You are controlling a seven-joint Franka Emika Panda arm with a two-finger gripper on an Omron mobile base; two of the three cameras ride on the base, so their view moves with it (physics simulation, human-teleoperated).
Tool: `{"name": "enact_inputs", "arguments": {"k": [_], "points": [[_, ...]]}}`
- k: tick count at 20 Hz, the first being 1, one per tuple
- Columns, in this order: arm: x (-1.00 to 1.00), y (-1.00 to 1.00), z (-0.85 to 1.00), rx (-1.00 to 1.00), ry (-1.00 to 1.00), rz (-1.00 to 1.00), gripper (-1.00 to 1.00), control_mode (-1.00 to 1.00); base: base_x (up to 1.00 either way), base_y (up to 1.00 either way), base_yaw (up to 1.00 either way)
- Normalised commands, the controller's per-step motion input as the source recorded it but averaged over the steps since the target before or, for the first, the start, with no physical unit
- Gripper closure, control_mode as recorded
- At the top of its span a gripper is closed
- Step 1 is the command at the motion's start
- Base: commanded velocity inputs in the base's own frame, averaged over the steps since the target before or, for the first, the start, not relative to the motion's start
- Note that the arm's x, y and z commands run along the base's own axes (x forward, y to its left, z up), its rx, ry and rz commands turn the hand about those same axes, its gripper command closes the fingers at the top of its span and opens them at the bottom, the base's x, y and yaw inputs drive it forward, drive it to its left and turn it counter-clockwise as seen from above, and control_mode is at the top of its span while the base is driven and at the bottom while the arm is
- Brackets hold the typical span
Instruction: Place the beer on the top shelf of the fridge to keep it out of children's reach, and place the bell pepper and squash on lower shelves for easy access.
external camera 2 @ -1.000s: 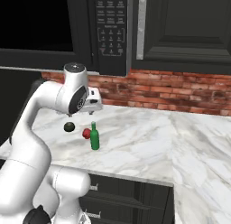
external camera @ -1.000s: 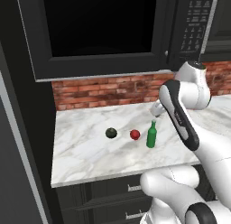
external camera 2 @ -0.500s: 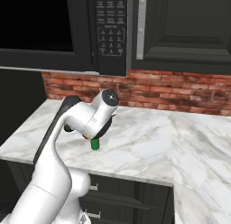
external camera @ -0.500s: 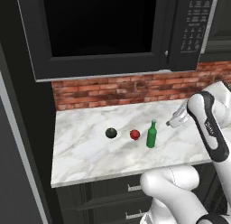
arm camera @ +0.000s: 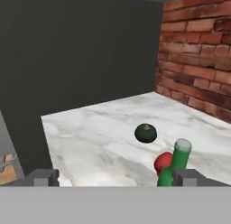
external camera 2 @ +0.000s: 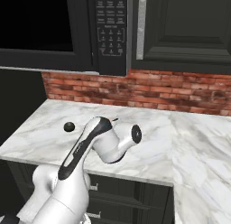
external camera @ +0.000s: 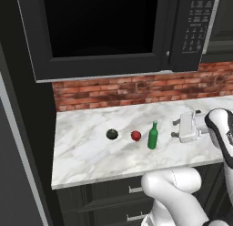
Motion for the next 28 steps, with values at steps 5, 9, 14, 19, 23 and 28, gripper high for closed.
{"name": "enact_inputs", "arguments": {"k": [5,9,14,19,23,28], "points": [[0.24,0.0,-0.24,0.22,-0.12,0.09,-1.0,-1.0,0.0,0.0,0.0],[0.33,0.0,-0.09,0.22,0.0,0.02,-1.0,-1.0,0.0,0.0,0.0],[0.31,0.0,0.0,0.2,0.0,0.0,-1.0,-1.0,0.0,0.0,0.0],[0.28,0.0,0.0,0.12,0.0,0.0,-1.0,-1.0,0.0,0.0,0.0],[0.23,0.0,-0.02,0.0,0.0,0.0,-1.0,-1.0,0.0,0.0,0.0],[0.17,0.0,-0.06,0.0,0.0,0.0,-1.0,-1.0,0.0,0.0,0.0]]}}
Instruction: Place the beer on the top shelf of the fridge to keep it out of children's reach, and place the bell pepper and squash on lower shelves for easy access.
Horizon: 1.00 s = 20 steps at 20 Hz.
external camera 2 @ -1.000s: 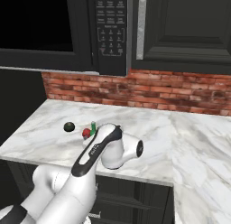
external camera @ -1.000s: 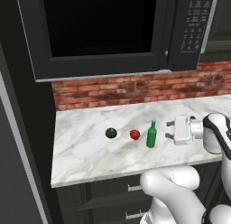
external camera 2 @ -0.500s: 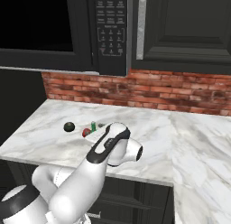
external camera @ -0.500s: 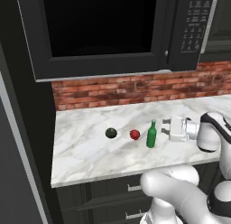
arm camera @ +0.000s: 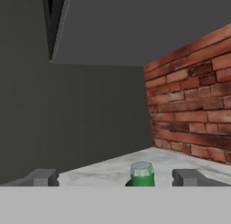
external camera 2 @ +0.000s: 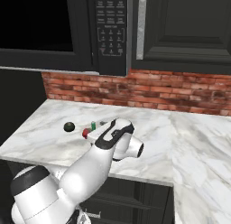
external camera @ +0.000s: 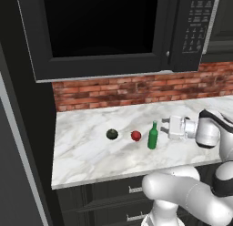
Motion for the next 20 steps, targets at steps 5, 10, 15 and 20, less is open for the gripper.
{"name": "enact_inputs", "arguments": {"k": [5,10,15,20], "points": [[0.14,0.01,-0.14,0.0,0.0,0.0,-1.0,-1.0,0.0,0.0,0.0],[0.12,0.12,-0.26,0.0,0.0,0.0,-1.0,-1.0,0.0,0.0,0.0],[0.14,0.12,-0.23,0.0,0.0,0.0,-1.0,-1.0,0.0,0.0,0.0],[0.18,0.0,-0.02,0.0,0.0,0.0,-1.0,-1.0,0.0,0.0,0.0]]}}
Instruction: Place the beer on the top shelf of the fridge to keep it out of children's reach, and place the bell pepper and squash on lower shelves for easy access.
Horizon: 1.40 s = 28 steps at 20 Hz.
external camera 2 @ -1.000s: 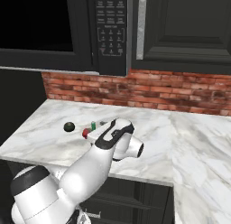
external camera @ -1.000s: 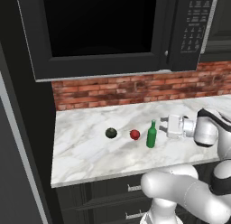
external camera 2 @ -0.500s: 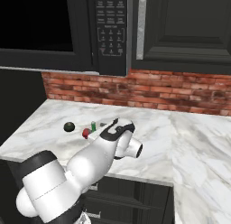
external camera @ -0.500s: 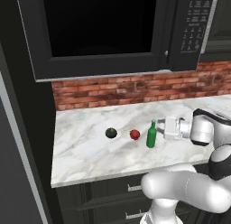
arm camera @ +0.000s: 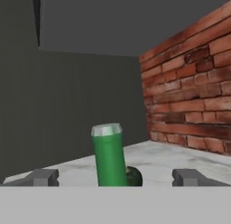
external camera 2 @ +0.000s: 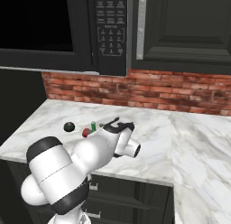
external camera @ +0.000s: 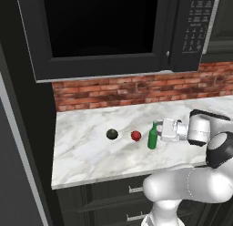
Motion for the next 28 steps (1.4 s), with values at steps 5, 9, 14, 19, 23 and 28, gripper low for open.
{"name": "enact_inputs", "arguments": {"k": [5,9,14,19,23,28], "points": [[0.1,0.0,0.0,0.0,0.0,-0.01,-1.0,-1.0,0.0,0.0,0.0],[0.0,0.01,0.0,-0.04,0.0,-0.02,-1.0,-1.0,0.0,0.0,0.0],[0.0,0.09,0.0,-0.07,0.03,0.0,-1.0,-1.0,0.0,0.0,0.0],[0.0,0.19,0.0,-0.09,0.06,0.0,-1.0,-1.0,0.0,0.0,0.0],[0.0,0.22,0.0,-0.1,0.07,0.0,-1.0,-1.0,0.0,0.0,0.0],[0.0,0.17,0.0,-0.08,0.07,0.0,-1.0,-1.0,0.0,0.0,0.0]]}}
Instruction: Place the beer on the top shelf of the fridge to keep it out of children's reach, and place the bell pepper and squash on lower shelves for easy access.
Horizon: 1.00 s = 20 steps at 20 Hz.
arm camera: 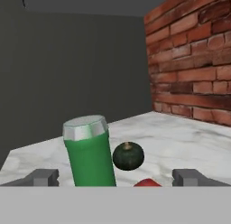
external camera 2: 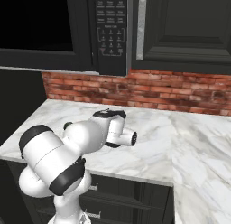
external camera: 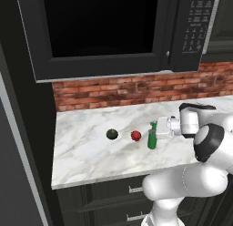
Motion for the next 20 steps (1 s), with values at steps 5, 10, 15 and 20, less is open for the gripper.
{"name": "enact_inputs", "arguments": {"k": [5,10,15,20], "points": [[0.0,0.09,0.0,-0.03,0.05,0.0,1.0,-1.0,0.0,0.0,0.0],[0.0,0.0,0.0,0.0,0.0,0.0,1.0,-1.0,0.0,0.0,0.0],[-0.04,0.0,0.02,0.0,0.01,0.0,1.0,-1.0,0.0,0.0,0.0],[-0.38,-0.08,0.69,0.0,0.1,-0.03,1.0,-1.0,0.0,0.0,0.0]]}}
